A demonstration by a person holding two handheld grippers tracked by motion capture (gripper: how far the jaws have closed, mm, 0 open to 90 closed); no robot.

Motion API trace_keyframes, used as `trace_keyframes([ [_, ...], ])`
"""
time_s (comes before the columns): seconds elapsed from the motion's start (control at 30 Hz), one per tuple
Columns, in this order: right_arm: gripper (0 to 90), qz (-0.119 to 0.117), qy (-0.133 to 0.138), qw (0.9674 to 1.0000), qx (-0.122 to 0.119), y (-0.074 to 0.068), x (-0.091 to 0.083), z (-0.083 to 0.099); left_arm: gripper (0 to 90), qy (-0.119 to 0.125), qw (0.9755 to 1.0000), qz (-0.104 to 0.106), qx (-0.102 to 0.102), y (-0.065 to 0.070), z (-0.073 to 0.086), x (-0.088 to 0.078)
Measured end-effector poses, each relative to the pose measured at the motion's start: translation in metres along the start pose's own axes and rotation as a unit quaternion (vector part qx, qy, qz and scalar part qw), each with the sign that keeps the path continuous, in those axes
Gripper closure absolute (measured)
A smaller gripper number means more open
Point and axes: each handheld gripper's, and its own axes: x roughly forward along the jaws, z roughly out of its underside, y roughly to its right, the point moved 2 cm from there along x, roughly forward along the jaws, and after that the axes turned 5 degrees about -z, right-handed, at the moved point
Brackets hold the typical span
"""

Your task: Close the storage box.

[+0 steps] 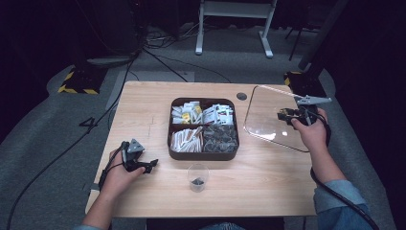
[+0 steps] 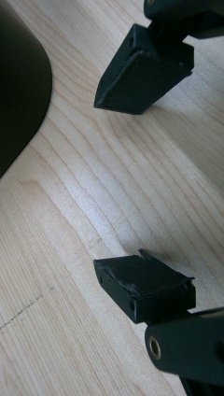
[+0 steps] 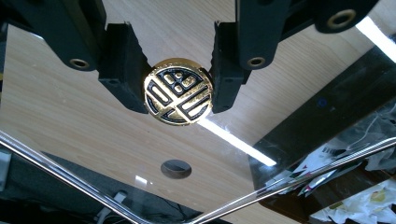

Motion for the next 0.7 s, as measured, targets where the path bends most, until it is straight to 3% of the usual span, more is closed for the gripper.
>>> trace_keyframes([
  [0.23, 58.9, -0.009, 0.003, 0.9998, -0.017, -0.011, 0.0, -0.016, 20.3, 0.001, 1.0, -0.001, -0.007, 0.002, 0.001, -0.001],
  [0.7, 58.9, -0.048, 0.009, 0.9979, -0.043, -0.053, 0.008, -0.056, 20.3, -0.002, 1.0, -0.004, -0.006, 0.002, 0.001, -0.001],
])
